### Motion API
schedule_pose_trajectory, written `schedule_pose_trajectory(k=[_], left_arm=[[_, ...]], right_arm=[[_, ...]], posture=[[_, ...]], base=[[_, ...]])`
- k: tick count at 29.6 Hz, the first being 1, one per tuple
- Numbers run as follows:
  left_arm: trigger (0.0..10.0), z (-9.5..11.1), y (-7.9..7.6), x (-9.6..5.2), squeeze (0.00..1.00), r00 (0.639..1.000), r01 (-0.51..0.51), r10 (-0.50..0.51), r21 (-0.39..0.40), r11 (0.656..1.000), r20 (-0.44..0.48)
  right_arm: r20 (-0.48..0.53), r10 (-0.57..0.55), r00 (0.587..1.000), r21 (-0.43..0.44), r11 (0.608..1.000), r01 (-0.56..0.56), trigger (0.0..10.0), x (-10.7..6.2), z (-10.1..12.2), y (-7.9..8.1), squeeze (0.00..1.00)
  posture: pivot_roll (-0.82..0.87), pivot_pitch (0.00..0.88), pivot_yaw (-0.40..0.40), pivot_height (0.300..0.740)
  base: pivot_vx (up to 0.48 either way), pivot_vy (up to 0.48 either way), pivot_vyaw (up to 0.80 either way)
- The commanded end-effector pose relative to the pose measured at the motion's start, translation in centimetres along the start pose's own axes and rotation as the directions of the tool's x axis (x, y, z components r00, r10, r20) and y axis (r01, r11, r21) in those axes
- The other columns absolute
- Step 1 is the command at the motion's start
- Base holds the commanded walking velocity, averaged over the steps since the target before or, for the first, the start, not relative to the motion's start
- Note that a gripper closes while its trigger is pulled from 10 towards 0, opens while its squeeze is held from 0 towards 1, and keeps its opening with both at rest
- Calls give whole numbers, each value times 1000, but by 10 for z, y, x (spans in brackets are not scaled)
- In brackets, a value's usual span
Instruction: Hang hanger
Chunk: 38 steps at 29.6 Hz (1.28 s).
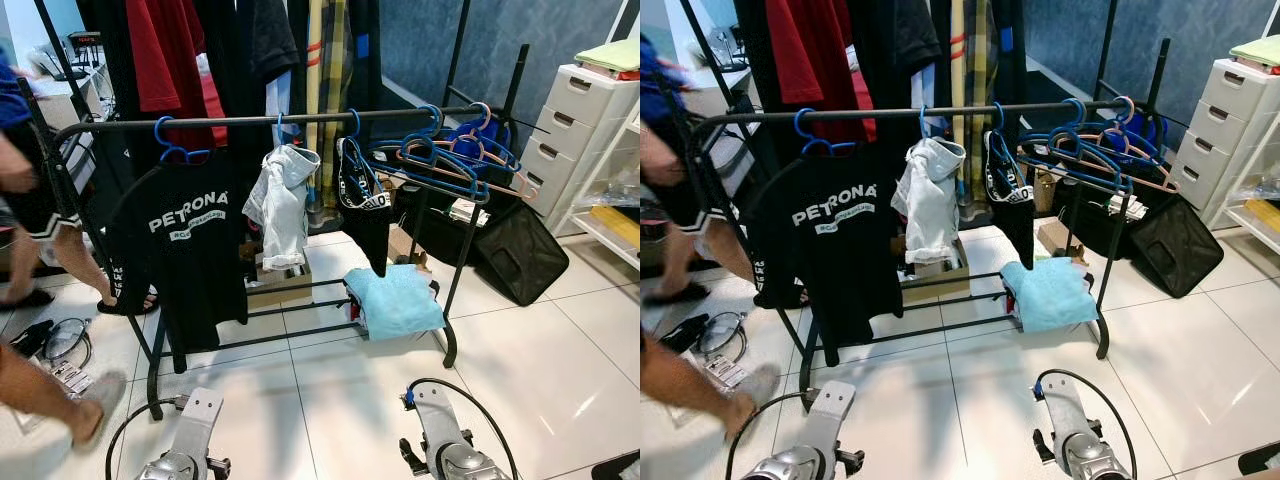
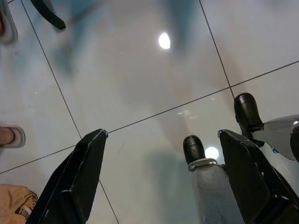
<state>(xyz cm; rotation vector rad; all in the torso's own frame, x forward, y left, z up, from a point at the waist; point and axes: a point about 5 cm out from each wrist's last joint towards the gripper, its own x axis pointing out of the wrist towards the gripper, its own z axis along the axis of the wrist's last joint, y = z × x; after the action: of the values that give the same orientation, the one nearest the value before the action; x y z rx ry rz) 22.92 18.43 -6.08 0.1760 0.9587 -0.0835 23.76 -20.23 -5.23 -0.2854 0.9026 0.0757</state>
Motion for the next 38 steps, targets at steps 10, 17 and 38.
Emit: schedule_pose_trajectory(k=[10, 17, 38], left_arm=[[10000, 1, -2, 0, 0, 999, 1, 0, -28, 1000, 48], [10000, 6, 1, -1, 0, 991, -39, 48, -72, 997, 125], [10000, 10, -1, -2, 0, 982, -20, 41, -115, 993, 184]], right_arm=[[-16, 28, 999, 16, 999, -28, 10000, 0, 0, 3, 0], [-19, 32, 999, 17, 999, -31, 10000, 0, 0, 4, 0], [15, 23, 1000, 7, 1000, -23, 10000, 0, 3, 2, 0]], posture=[[-48, 0, 4, 740], [-44, 0, 1, 740], [-44, 0, 1, 740]], base=[[0, 0, -399], [0, 0, -800], [0, 0, -381]])
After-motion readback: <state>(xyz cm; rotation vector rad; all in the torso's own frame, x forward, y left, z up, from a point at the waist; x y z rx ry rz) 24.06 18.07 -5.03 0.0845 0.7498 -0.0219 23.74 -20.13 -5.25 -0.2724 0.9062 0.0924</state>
